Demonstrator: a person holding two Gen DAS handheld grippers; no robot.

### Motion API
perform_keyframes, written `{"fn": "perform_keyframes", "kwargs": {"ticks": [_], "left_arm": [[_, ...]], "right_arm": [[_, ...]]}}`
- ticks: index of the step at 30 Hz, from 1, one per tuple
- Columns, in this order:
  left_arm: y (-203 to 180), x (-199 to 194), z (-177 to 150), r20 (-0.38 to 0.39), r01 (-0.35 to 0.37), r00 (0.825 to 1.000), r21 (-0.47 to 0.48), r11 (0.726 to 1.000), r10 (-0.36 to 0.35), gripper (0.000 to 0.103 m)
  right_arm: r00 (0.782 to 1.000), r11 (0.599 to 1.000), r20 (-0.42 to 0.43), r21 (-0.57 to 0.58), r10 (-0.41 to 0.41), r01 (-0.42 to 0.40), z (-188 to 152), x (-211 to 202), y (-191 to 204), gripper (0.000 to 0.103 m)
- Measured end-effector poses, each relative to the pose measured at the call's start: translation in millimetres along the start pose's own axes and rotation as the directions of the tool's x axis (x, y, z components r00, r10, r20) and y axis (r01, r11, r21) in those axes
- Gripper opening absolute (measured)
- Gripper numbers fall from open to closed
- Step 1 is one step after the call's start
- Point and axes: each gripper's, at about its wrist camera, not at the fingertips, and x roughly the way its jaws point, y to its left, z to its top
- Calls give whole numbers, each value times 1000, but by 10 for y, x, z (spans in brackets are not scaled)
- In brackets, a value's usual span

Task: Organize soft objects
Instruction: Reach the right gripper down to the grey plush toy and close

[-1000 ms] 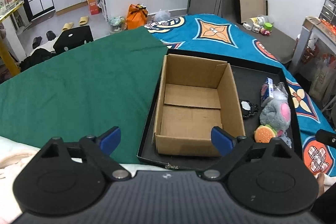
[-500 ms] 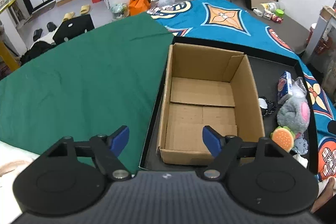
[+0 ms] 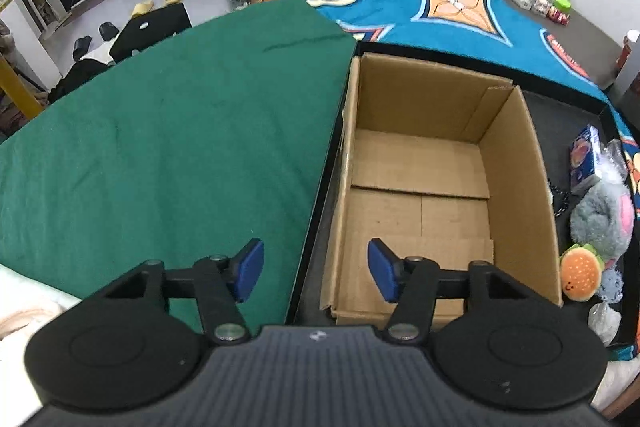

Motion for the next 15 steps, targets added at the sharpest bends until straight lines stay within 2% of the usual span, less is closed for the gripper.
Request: {"fn": "perform_keyframes", "kwargs": {"ticks": [5,12,15], "left_arm": [[17,89,-6,-26,-6,1000,-22,1000,6,40],[23,163,11,-33,-11,999,-45,999,9,29],[2,165,11,-28,-11,1000,-38,999,10,23]], "right_arm": [[1000,1000,-15,-1,6,-6,19,163,-1,89],[999,1000,-47,1,10,-10,29,346,-10,85],[998,1000,-50,-14,-25,24,28,385,-8,85]]}}
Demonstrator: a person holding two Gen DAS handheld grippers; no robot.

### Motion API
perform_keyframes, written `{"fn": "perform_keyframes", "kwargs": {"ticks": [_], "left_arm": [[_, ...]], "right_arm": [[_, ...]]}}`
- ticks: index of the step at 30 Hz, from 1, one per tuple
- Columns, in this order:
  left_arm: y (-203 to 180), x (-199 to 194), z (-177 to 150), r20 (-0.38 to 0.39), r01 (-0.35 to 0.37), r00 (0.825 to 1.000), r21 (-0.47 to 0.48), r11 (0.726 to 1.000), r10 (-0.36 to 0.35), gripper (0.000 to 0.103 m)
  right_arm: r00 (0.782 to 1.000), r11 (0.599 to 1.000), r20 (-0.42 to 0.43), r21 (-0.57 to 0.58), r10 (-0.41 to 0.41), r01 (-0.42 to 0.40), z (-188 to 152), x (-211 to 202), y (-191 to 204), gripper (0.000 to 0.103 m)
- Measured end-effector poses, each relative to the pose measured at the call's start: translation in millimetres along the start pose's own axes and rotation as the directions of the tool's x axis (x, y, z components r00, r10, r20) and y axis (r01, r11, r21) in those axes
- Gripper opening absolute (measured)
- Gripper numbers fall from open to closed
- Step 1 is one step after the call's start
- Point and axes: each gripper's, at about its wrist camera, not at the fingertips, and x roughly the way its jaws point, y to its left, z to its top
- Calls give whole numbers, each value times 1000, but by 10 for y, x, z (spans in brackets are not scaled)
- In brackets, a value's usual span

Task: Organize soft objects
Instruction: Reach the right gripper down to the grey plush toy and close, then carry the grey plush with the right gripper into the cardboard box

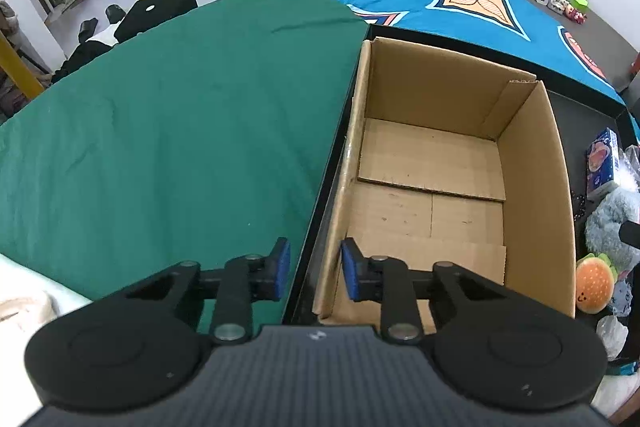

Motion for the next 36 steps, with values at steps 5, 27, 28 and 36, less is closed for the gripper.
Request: {"fn": "perform_keyframes", "kwargs": {"ticks": [5,27,28,36], "left_arm": [[-38,26,-6,-9,37,999,26,999,-37,10],[-22,-104,-64,42,170,984,68,983,-173,9],[-19,-110,-68,45,175,983,70,982,-178,9],[-9,-94,-49,47,161,985,57,985,-164,9]], "right_arm": [[998,998,-5,20,-60,60,17,96,-85,80],[997,998,37,-22,-60,61,82,-191,-1,48],[998,998,45,-25,-53,54,92,-225,21,48],[996,998,86,-69,0,6,164,-418,305,48]]}}
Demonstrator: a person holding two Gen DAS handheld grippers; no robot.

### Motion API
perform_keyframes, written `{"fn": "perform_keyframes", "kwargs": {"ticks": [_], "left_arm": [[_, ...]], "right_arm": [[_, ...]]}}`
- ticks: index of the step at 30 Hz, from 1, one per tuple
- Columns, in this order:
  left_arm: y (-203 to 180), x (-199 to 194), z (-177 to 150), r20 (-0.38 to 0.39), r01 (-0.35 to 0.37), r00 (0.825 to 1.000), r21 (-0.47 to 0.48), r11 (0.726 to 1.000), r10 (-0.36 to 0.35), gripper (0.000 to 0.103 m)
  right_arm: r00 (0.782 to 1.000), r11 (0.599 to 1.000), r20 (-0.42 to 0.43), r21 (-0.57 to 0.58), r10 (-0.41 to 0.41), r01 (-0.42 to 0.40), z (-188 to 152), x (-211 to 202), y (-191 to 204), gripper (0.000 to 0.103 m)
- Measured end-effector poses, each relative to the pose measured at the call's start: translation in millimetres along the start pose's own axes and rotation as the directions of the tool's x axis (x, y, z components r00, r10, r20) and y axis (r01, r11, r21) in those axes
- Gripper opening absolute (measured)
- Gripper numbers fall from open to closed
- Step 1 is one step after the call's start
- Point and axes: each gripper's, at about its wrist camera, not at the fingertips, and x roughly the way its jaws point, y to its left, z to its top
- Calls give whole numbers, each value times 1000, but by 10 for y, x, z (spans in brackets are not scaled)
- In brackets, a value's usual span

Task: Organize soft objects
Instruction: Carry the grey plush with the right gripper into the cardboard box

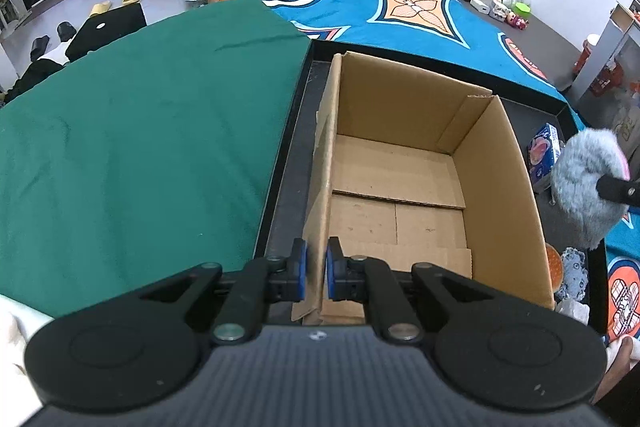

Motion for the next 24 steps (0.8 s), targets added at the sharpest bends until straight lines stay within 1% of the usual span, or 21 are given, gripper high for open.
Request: {"fn": "perform_keyframes", "kwargs": {"ticks": [4,8,10,18,24], "left_arm": [[8,47,-7,-31,-23,999,-11,1000,23,9],[-3,51,-21,-37,-56,998,-5,998,56,9],[5,49,-31,-40,-60,997,-8,998,60,9],[51,27,-48,-27,-46,999,-29,999,45,10],[97,32,-57,-30,-24,999,-49,998,22,10]], "right_arm": [[999,999,16,-31,29,-29,34,-67,178,48],[998,996,25,-64,59,-57,61,-106,374,48],[997,995,26,-79,70,-68,62,-112,464,48],[994,987,33,-130,102,-97,51,-92,786,48],[992,978,18,-172,124,-119,32,-32,1025,48]]}}
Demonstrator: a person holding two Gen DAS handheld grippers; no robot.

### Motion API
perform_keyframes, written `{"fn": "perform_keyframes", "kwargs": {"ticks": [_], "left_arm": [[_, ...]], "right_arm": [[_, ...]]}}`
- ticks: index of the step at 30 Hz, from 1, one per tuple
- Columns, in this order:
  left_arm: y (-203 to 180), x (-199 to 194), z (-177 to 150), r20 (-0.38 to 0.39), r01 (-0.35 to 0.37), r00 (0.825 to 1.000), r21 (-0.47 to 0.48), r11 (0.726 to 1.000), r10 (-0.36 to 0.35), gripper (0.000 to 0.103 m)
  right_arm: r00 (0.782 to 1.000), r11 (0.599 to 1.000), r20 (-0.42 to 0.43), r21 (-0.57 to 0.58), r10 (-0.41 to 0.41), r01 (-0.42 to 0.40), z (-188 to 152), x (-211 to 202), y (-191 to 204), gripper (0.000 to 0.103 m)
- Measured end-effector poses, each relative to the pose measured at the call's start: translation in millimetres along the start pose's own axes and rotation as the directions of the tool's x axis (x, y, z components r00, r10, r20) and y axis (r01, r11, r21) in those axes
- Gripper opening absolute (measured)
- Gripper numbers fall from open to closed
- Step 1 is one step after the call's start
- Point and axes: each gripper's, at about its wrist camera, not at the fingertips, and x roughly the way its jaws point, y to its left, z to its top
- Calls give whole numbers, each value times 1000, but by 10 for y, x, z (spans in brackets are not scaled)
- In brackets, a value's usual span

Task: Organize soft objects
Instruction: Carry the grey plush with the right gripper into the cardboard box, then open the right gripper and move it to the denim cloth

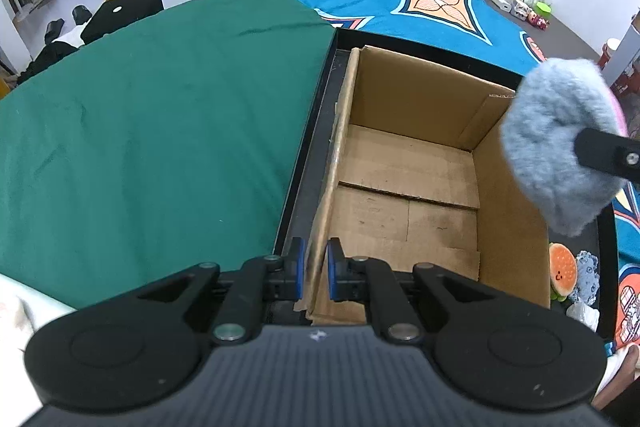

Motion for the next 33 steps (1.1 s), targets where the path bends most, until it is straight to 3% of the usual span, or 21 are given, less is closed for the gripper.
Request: {"fn": "perform_keyframes", "kwargs": {"ticks": [6,12,16,25,28,33], "left_arm": [[70,32,11,-9,36,999,-35,999,-36,10],[109,88,31,-23,59,998,-47,997,-60,10],[126,99,25,-27,60,998,-49,997,-62,11],[74,70,1,-33,41,999,-25,999,-41,12],[51,59,5,-27,25,999,-17,1000,-25,19],[16,-2,-10,-1,5,1000,3,1000,-5,51]], "right_arm": [[1000,999,-25,-35,-8,7,-23,150,156,49],[999,1000,-30,-20,-16,16,-26,309,158,61],[999,999,-39,-1,-32,32,-36,318,125,76],[999,999,-25,8,-45,45,-101,114,39,77],[998,998,-24,22,-51,52,-143,42,-28,77],[996,996,-30,44,-78,80,-218,-40,-157,78]]}}
